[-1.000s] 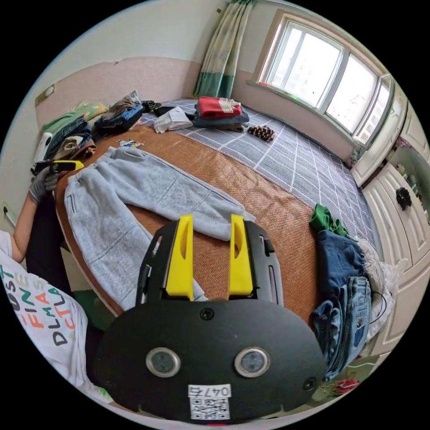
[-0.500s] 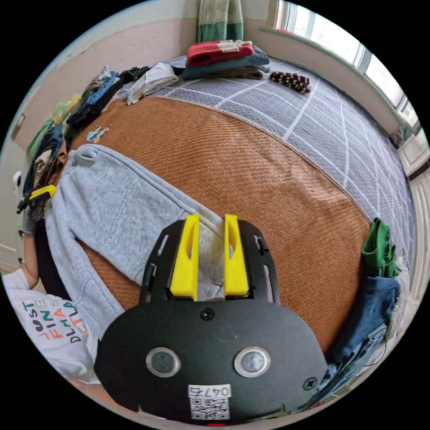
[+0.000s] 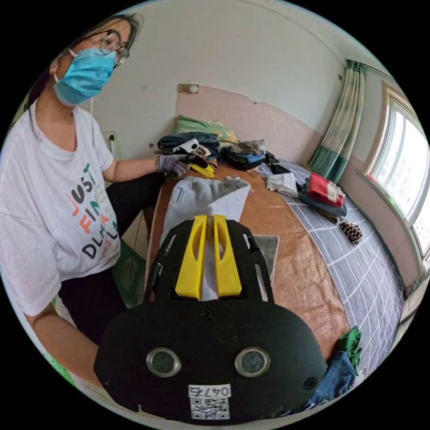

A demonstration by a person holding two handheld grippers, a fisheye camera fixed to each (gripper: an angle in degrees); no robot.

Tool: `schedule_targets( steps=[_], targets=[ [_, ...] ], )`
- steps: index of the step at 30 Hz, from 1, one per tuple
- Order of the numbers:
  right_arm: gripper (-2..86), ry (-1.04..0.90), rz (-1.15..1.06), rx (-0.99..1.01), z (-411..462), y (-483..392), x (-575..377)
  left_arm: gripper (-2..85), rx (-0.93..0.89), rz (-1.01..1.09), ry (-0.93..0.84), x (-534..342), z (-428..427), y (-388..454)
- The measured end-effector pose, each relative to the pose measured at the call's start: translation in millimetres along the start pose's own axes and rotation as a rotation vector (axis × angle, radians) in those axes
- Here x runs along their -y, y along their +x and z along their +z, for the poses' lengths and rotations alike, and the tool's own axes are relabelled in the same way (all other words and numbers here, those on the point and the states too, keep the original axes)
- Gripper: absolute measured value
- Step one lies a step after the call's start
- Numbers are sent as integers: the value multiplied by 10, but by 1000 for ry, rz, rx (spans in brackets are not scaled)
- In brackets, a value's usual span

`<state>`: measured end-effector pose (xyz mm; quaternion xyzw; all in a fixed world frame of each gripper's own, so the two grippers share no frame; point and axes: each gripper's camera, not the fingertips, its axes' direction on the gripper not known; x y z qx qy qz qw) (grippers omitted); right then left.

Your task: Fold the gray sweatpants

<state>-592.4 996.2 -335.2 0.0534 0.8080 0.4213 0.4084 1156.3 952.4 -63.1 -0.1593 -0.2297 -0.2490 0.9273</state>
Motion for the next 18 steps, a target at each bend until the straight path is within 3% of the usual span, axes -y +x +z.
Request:
schedule_targets(
  steps=[4,7,11,14,18],
  targets=[
    [5,-160,80,72,222,-684,-516,131,-79,-76,42,-131,32,-225],
    [5,-119,169,116,325,-943,-780,160,-84,-115,47,-195,180,-250],
    [5,-102,213,57,336,-1165,-792,123,30,-158,66,-311,363,-131],
    [6,-144,245,-65,312,-1221,-649,53,149,-176,92,-314,410,-73],
    [6,-224,368,-464,155,-940,-304,44,20,-69,115,148,561,329]
  ],
)
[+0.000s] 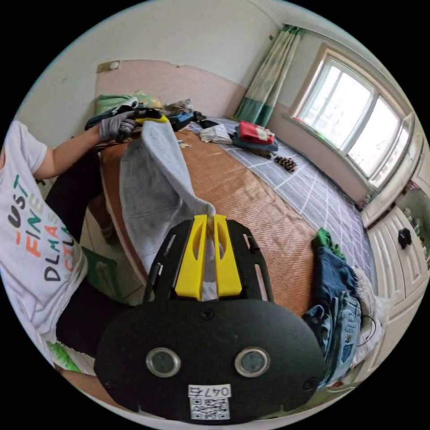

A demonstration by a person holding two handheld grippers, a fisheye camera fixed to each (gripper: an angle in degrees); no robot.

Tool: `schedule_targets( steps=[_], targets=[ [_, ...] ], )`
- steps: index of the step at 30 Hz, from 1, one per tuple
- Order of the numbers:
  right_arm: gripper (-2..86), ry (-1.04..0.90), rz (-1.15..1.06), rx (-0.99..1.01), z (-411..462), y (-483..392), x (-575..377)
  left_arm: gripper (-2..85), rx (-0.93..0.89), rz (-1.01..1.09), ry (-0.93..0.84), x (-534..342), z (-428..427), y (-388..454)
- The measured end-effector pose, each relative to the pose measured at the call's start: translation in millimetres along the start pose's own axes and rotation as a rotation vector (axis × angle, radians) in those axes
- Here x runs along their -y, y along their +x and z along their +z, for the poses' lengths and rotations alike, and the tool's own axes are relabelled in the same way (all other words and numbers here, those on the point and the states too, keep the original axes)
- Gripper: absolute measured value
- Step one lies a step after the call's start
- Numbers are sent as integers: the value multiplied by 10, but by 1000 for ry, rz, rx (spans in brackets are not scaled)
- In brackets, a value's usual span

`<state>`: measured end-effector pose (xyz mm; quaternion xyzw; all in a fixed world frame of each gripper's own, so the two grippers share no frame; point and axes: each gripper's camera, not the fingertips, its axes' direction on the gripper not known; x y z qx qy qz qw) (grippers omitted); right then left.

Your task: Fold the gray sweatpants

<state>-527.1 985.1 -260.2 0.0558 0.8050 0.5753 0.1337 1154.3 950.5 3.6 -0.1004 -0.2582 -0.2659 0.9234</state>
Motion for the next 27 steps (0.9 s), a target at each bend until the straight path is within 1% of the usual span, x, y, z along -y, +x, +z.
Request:
schedule_targets(
  steps=[1,2,3,5,6,7,8,9,11,13,16,18,20,22,23,25,27],
  targets=[
    [6,39,50,-75,-86,60,97,44,-25,77,-8,179,98,241],
    [6,59,67,-103,-135,70,134,44,-21,158,-18,300,170,488],
    [6,86,82,-133,-231,44,190,44,-1,186,-27,329,193,600],
    [6,118,35,-137,-354,-143,207,45,168,220,-59,239,178,845],
    [6,122,-31,-114,-384,-342,174,46,217,218,-66,177,161,842],
    [6,111,-80,-76,-353,-555,126,49,304,210,-84,51,142,756],
    [6,98,-92,-50,-312,-661,104,52,359,185,-120,-45,163,560],
    [6,53,-107,7,-181,-887,71,54,371,162,-141,-73,183,432],
    [6,-37,-153,74,60,-1296,54,58,355,41,-241,-71,330,-125],
    [8,-163,-200,73,325,-1795,144,60,338,-11,-300,-24,448,-410],
    [12,-243,-211,-8,475,-2134,286,63,252,-20,-298,45,474,-558],
    [18,-249,-189,10,412,-2171,378,68,226,-6,-292,73,467,-555],
    [25,-257,-135,81,289,-2077,465,77,204,35,-289,81,447,-507],
    [28,-195,-11,144,62,-1792,484,80,187,60,-274,72,400,-457],
    [28,-170,32,133,11,-1698,474,80,168,64,-261,77,363,-431],
    [29,-85,188,56,-103,-1304,435,80,139,60,-249,112,320,-398],
    [37,-81,226,45,-17,-1076,502,79,132,66,-245,162,299,-349]
  ],
)
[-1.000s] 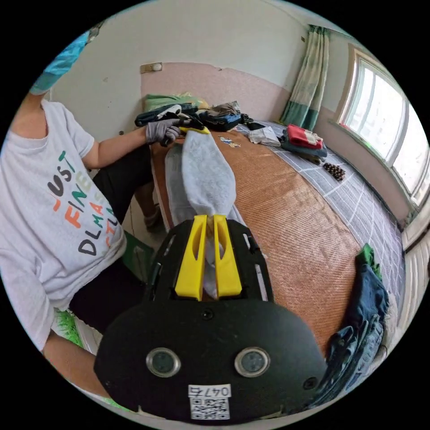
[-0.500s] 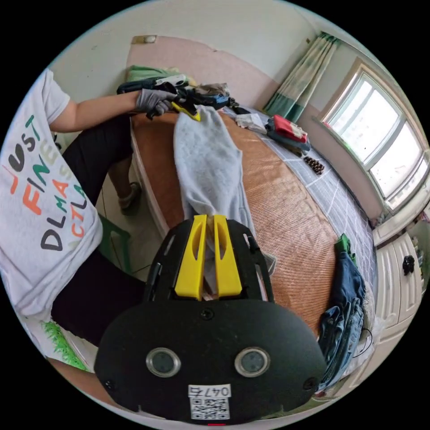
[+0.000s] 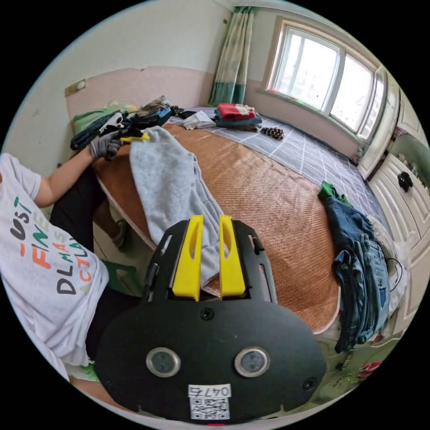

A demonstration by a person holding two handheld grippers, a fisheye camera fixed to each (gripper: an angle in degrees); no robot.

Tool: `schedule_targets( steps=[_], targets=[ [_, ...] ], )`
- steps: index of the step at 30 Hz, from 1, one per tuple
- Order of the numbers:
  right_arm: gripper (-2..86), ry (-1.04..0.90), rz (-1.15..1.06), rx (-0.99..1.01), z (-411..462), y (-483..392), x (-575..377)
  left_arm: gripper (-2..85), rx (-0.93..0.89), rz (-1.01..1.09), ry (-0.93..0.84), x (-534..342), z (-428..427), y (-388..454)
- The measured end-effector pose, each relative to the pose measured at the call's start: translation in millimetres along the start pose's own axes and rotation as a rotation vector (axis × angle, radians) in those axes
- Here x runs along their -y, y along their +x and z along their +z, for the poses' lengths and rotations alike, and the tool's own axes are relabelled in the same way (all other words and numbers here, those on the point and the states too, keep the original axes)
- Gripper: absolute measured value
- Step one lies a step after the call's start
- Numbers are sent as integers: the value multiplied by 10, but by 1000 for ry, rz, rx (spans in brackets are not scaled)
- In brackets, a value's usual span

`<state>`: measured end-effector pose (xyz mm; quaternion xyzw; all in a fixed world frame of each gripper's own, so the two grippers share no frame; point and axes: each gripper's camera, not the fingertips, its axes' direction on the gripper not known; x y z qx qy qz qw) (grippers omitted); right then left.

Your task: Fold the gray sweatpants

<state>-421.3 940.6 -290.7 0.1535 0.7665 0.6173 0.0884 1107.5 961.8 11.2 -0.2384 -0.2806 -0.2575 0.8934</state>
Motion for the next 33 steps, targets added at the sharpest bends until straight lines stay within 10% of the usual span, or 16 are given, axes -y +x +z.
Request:
schedule_targets(
  steps=[7,14,18,24,33],
  targets=[
    [29,-374,-178,162,1185,65,561,74,9,19,10,125,-95,142],
    [10,-123,-26,86,527,136,621,56,139,124,44,380,-275,512],
    [31,-380,88,89,1350,219,412,57,193,31,-48,582,-15,312],
    [56,-158,177,22,935,148,611,71,90,21,13,677,-249,419],
    [116,-312,276,17,1294,103,-270,99,251,61,38,849,-822,939]
  ],
)
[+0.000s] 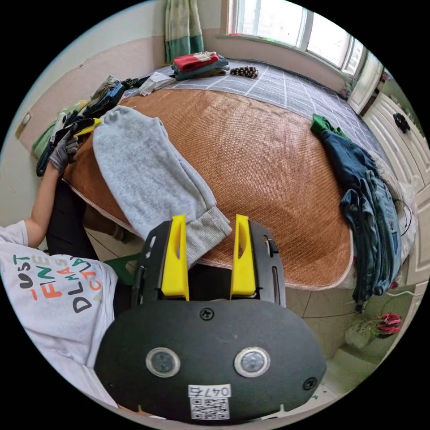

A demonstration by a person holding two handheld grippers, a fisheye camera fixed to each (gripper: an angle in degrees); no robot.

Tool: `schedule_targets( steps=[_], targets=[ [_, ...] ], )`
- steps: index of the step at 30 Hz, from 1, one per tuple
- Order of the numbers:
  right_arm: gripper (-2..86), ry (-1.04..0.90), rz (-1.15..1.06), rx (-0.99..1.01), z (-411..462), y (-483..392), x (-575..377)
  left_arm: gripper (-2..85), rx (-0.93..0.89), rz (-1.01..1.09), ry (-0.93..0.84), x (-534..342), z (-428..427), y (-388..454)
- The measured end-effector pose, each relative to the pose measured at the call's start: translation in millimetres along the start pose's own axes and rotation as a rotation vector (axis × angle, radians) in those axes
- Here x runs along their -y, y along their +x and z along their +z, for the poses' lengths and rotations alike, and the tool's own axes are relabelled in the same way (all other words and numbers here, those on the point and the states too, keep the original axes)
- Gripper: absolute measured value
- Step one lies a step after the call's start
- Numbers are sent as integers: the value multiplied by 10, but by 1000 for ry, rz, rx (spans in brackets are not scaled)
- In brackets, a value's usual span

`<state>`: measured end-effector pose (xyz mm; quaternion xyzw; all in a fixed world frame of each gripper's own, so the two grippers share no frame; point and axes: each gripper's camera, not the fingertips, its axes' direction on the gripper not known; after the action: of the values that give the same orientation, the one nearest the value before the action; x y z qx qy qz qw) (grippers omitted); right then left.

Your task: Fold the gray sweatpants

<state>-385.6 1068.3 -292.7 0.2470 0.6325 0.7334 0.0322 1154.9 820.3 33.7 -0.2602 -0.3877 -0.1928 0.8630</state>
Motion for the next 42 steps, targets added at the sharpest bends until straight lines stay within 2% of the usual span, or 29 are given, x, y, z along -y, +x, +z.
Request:
schedule_targets(
  steps=[5,7,10,14,17,20,24,29,36,39,42],
  targets=[
    [122,36,160,194,296,594,-668,102,308,-15,89,-2,-621,247],
    [124,59,211,310,383,834,-878,99,342,38,126,19,-708,476],
    [124,80,247,436,507,1060,-1048,91,235,209,86,129,-613,1000],
    [132,68,295,480,808,1284,-1066,88,-18,450,-120,222,40,1782],
    [139,37,292,444,1050,1354,-940,90,-40,546,-239,204,533,2111],
    [137,-7,251,425,1271,1328,-822,83,11,493,-266,287,722,1970],
    [80,-60,125,287,1394,1124,-766,60,-85,384,-238,439,686,1609],
    [34,75,19,429,1272,1108,-819,38,-37,327,-207,566,811,1473],
    [21,379,154,570,575,2190,-1315,85,12,404,-225,513,810,1724],
    [21,431,223,613,413,2641,-1543,90,-82,441,-270,424,924,1849],
    [19,475,265,572,168,2814,-1630,103,-262,442,-290,329,1101,1851]
  ],
)
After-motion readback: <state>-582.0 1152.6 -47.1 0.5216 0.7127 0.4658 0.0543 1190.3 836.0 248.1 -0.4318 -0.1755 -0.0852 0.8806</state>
